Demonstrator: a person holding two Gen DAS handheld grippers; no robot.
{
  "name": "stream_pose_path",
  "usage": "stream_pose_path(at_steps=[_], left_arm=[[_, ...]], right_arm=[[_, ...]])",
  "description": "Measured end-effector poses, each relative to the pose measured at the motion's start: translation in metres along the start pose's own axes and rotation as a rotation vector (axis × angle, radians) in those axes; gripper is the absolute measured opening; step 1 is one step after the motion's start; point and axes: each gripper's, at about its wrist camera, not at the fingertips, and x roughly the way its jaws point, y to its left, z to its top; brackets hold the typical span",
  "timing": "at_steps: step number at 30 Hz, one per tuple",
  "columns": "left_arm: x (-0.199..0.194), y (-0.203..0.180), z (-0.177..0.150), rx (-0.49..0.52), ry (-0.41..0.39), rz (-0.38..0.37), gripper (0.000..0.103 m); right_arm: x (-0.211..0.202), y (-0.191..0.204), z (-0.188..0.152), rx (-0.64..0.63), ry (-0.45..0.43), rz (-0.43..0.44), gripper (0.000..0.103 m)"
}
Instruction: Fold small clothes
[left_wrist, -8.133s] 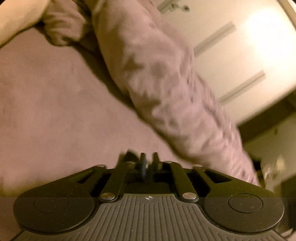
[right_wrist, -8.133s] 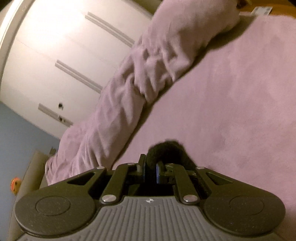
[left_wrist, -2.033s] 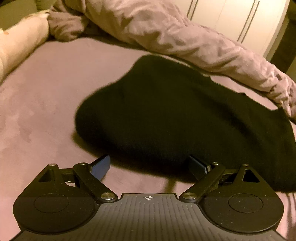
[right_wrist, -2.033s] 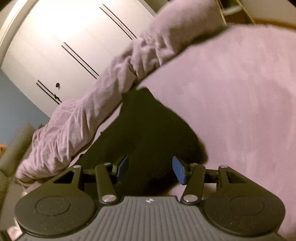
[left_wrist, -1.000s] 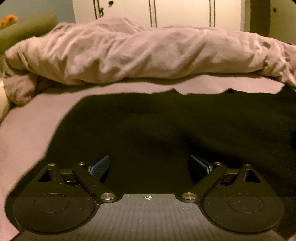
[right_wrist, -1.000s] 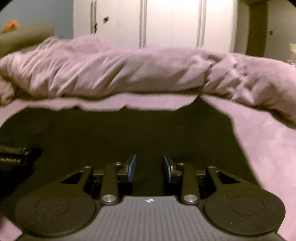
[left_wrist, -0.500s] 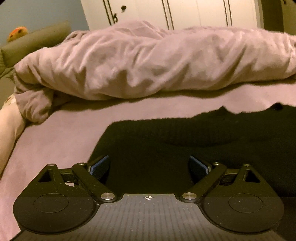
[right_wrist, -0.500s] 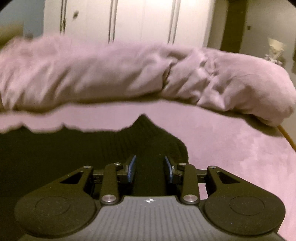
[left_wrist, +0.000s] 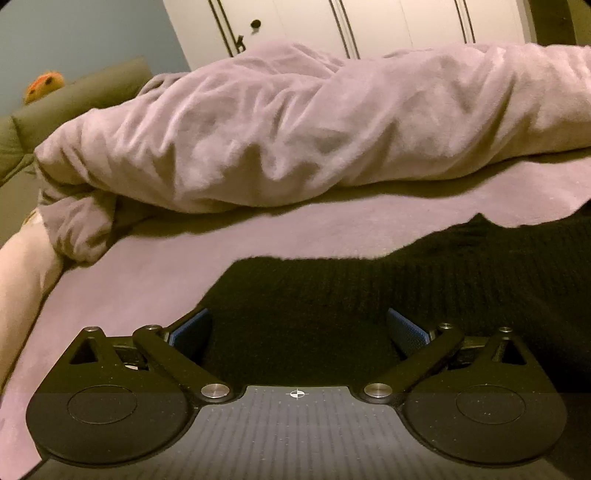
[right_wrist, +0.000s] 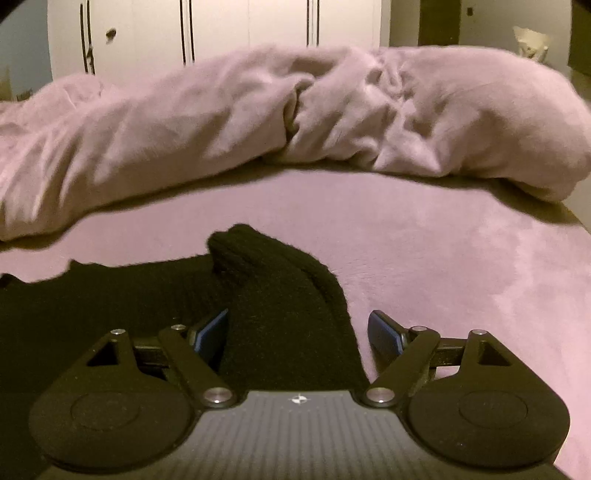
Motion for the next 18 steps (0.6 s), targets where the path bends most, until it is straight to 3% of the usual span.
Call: stream_pose_path(at_steps=[4, 8, 13, 15, 18], left_arm=[[-0.049, 0.031, -0.027, -0.07, 0.005, -0.144, 0.103], [-0.091, 0.064, -0.069, -0.102, -0.004, -0.152, 0.103], [-0.086, 0.103, -0.1, -0.173, 0.092, -0.069, 0.103], [-0.095, 0.13, -0.103, -0.299, 0.106, -0.14, 0.103], [-0.106, 0.152, -0.109, -0.371, 0.127, -0.138, 0.103]], right_arm=[[-0.073, 0.011, -0.033, -0.063, -0.148, 0.08, 0.076], [-0.137, 0.02, -0.084, -0.111, -0.208, 0.104, 0.076], [-0.157, 0.018, -0.12, -0.047, -0.101, 0.144, 0.076], [-0.167, 0.008, -0.128, 0.051, -0.078, 0.201, 0.076], [-0.184, -0.005, -0.137, 0.134, -0.086, 0.222, 0.076]])
